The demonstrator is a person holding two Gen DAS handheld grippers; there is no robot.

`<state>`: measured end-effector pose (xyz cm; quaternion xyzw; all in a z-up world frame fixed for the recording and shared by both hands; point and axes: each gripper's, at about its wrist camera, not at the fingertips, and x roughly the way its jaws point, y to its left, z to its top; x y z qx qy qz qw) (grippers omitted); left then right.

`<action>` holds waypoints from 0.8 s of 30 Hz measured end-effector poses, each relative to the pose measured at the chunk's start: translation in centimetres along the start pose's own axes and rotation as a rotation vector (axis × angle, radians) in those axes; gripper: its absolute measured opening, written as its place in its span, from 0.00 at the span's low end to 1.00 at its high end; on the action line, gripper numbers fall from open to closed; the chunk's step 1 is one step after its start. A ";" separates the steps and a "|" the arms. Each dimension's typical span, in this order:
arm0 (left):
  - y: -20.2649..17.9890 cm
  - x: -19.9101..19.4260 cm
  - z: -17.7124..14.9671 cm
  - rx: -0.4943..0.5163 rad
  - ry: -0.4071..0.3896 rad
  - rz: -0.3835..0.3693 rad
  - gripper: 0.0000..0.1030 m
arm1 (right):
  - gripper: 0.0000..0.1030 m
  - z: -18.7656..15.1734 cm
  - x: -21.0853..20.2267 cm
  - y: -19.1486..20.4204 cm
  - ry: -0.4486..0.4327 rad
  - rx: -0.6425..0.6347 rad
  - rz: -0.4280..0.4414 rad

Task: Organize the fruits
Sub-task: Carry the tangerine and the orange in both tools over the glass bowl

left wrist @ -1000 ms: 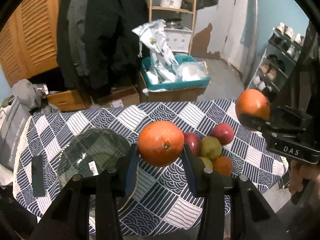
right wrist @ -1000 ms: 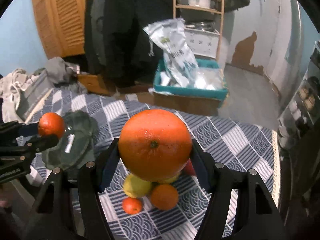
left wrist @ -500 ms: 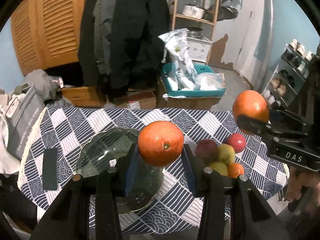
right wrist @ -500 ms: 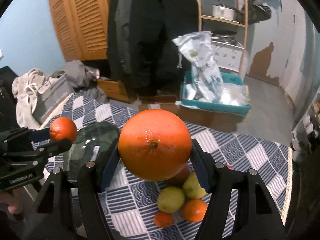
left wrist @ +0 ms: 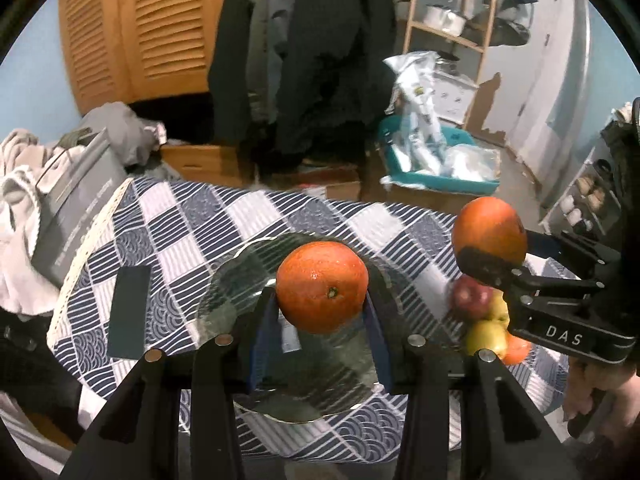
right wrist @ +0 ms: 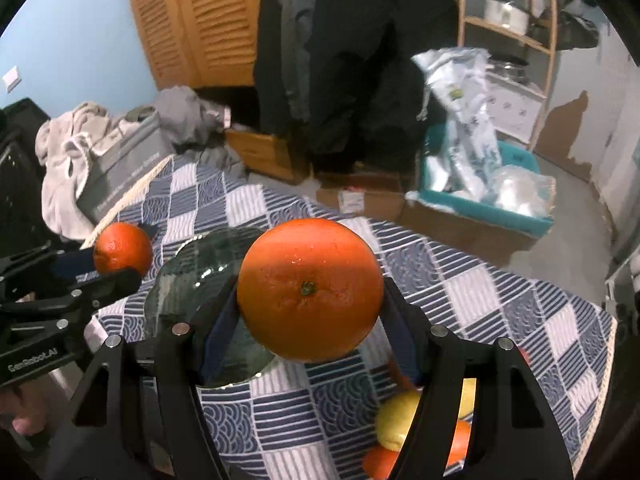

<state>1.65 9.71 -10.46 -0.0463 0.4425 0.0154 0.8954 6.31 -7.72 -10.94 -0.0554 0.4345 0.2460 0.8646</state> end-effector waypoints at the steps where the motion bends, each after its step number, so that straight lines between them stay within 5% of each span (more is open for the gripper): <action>1: 0.4 0.3 -0.1 -0.006 0.009 0.008 0.43 | 0.66 0.0 0.6 0.3 0.013 -0.004 0.003; 24: 5.6 9.4 -4.5 -0.077 0.256 0.106 0.43 | 0.66 -2.6 12.0 5.3 0.299 -0.084 0.044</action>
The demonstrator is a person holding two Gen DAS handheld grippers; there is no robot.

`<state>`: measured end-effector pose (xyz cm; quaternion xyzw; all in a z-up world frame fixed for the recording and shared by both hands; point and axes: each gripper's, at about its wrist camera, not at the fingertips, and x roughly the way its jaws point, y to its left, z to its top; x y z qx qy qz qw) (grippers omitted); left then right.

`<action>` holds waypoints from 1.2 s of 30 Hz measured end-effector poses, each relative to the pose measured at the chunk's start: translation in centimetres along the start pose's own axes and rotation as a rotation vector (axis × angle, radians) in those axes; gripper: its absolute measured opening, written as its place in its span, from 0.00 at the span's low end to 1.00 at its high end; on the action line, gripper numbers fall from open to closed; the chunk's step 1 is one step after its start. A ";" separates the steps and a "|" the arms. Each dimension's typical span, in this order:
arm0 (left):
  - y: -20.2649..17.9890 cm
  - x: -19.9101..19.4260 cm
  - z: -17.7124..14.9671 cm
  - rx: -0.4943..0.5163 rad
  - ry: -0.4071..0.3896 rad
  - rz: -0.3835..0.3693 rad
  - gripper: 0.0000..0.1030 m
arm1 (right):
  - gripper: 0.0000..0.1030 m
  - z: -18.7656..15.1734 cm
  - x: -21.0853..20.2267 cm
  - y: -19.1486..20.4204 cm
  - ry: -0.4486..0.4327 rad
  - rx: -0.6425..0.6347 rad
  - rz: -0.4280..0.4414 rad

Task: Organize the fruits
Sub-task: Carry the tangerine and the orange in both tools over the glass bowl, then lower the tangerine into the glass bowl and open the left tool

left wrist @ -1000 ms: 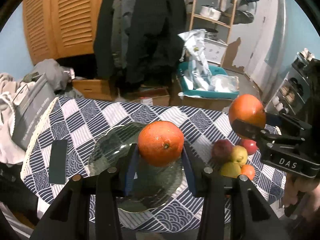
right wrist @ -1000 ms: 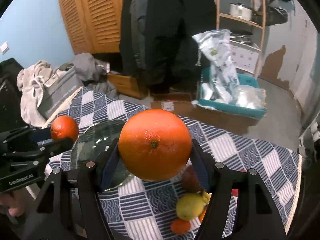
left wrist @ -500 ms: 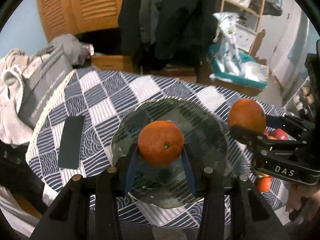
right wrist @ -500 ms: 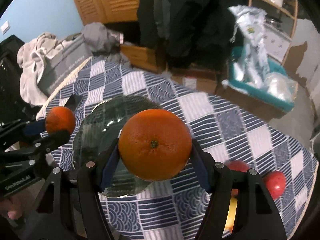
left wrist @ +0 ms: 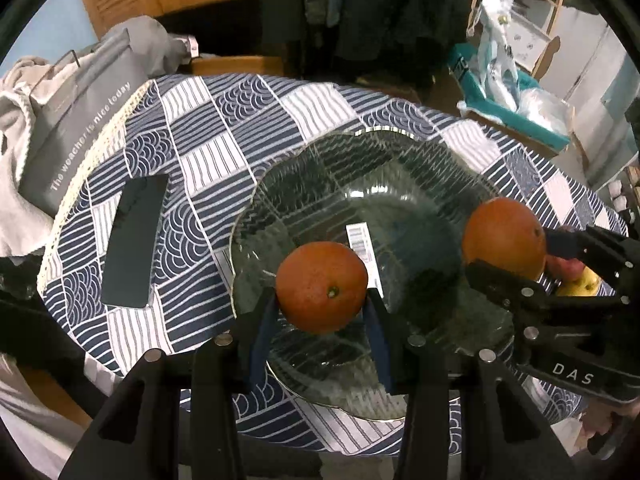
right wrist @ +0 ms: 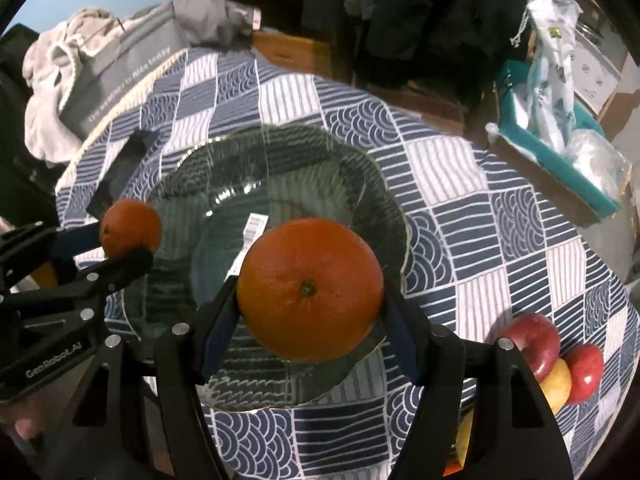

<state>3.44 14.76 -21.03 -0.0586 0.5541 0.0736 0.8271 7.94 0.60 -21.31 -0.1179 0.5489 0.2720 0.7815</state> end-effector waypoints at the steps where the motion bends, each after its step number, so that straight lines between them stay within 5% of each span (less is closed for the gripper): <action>1: -0.1 0.3 -0.1 0.004 0.007 0.005 0.43 | 0.66 -0.1 0.3 0.0 0.009 -0.001 -0.001; 15: -0.6 1.6 -0.5 0.036 0.055 0.034 0.44 | 0.67 -1.2 1.6 -0.2 0.065 -0.008 0.012; 19: -0.6 1.6 -0.5 0.039 0.057 0.042 0.54 | 0.67 -1.2 1.8 -0.1 0.075 -0.012 0.021; 36: -0.6 0.4 -0.6 0.044 0.049 0.034 0.61 | 0.68 -1.9 1.6 0.4 0.074 -0.025 0.058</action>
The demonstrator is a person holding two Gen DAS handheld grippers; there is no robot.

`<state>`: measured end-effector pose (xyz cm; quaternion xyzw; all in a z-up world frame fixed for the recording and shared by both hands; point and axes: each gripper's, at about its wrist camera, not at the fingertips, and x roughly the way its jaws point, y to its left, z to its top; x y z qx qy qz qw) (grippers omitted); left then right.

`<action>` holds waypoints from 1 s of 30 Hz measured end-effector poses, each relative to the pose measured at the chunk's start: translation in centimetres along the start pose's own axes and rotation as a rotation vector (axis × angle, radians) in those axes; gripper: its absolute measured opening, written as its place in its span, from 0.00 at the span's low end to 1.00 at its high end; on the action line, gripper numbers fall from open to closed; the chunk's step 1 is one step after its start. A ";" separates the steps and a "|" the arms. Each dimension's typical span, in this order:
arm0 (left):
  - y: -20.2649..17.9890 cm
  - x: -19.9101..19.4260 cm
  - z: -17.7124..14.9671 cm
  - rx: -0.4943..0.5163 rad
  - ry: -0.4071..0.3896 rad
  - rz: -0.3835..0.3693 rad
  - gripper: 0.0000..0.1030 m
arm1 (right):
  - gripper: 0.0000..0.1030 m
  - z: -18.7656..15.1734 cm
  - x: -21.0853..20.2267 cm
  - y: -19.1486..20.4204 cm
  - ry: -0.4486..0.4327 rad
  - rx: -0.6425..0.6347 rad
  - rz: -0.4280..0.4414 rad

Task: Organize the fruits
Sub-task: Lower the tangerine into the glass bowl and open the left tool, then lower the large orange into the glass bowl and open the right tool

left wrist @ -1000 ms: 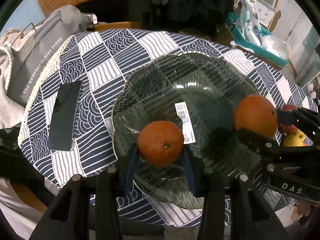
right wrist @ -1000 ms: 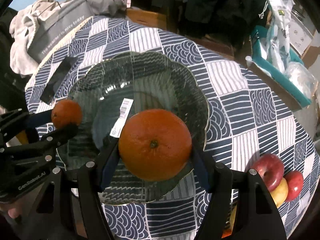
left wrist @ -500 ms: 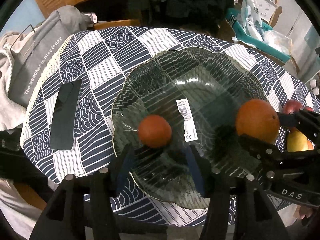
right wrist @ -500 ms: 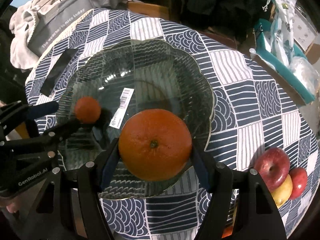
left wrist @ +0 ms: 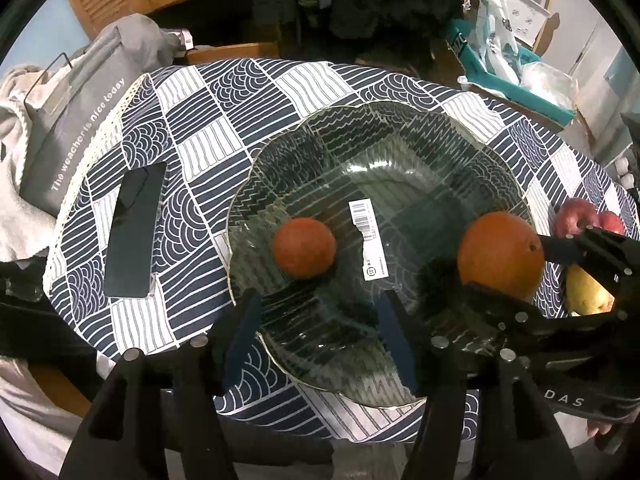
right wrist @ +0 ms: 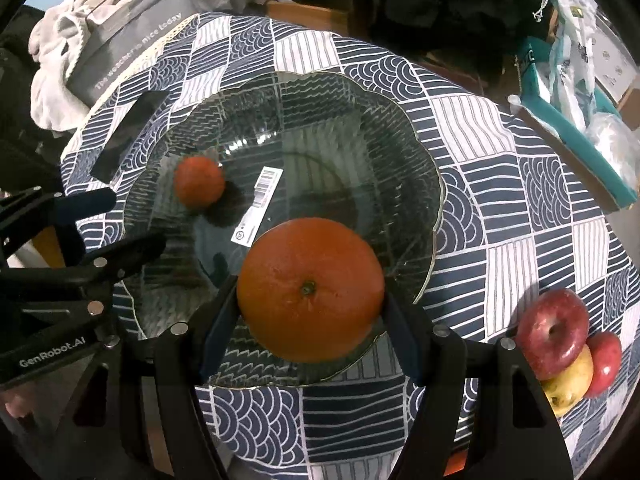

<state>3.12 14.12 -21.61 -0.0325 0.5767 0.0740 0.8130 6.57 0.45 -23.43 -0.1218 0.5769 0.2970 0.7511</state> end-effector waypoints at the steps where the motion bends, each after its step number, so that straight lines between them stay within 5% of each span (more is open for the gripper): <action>1: 0.1 -0.1 0.0 -0.001 0.001 0.001 0.61 | 0.68 0.0 0.0 0.0 -0.003 -0.001 0.001; 9: 0.4 -1.4 0.2 -0.016 -0.023 -0.003 0.62 | 0.68 -0.6 -0.3 0.4 -0.027 -0.021 0.006; 14: 0.5 -1.9 0.4 -0.025 -0.033 -0.007 0.62 | 0.83 -0.3 -2.4 0.2 -0.130 -0.015 0.036; 30: -2.9 -4.7 0.8 0.035 -0.087 -0.043 0.63 | 0.83 -1.1 -10.7 -3.8 -0.262 0.113 -0.118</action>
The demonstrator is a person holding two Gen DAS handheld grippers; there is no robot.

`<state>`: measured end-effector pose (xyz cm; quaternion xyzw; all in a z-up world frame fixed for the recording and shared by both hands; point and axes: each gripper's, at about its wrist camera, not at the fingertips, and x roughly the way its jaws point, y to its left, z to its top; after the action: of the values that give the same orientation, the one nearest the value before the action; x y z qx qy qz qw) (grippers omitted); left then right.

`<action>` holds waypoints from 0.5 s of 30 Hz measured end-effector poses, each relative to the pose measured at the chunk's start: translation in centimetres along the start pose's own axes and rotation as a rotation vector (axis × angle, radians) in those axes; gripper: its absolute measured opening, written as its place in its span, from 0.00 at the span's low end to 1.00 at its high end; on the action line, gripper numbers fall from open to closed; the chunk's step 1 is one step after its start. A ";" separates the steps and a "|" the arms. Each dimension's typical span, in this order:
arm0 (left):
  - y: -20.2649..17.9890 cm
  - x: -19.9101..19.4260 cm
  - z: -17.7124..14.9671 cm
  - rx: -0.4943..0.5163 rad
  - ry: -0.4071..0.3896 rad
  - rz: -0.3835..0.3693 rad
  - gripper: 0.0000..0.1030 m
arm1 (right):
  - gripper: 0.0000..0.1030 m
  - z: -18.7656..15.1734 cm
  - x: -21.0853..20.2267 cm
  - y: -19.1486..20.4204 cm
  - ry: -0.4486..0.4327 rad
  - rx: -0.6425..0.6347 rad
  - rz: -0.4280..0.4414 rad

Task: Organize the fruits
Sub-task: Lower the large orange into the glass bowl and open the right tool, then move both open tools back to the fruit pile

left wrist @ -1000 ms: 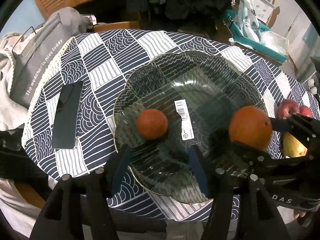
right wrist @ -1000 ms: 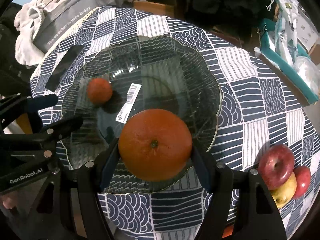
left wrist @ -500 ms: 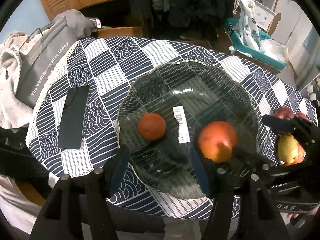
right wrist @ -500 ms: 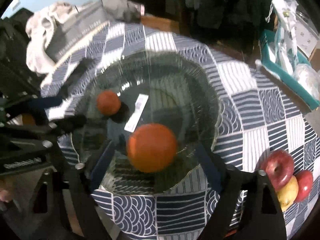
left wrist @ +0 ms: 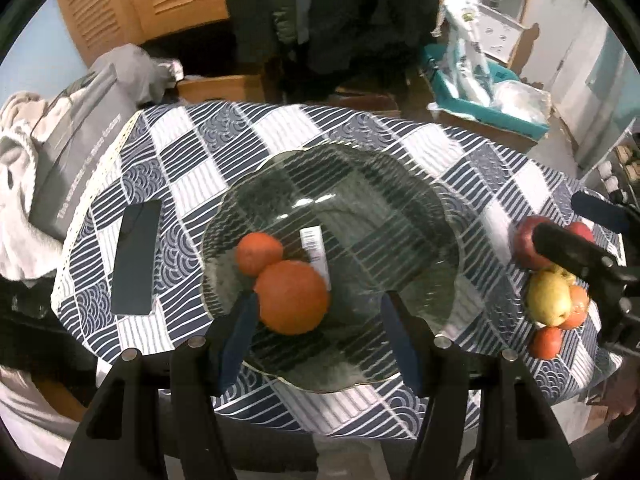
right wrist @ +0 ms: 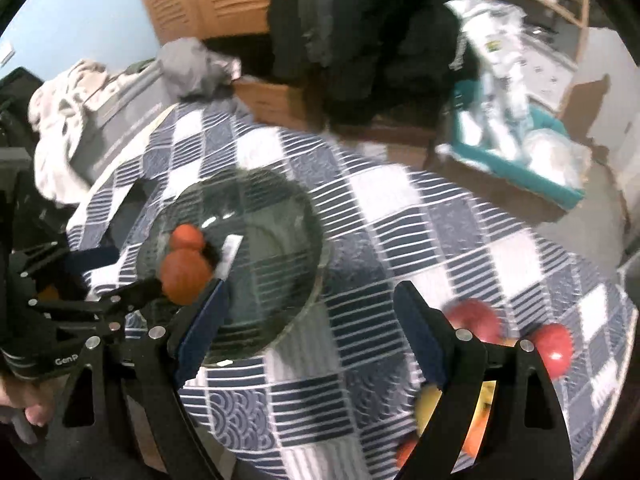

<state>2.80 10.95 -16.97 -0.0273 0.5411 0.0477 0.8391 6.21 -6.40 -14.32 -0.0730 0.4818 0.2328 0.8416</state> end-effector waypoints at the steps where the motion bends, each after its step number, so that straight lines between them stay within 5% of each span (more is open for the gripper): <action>1: -0.4 -0.2 0.1 0.007 -0.004 -0.005 0.64 | 0.83 -0.1 -0.5 -0.3 -0.006 0.003 -0.012; 15: -7.1 -3.6 0.7 0.135 -0.059 -0.057 0.74 | 0.83 -3.2 -7.7 -6.7 -0.064 0.125 -0.125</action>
<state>2.72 3.74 -13.45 0.0152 0.5171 -0.0120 0.8557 3.54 -15.93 -10.17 -0.0428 0.4625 0.1516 0.8725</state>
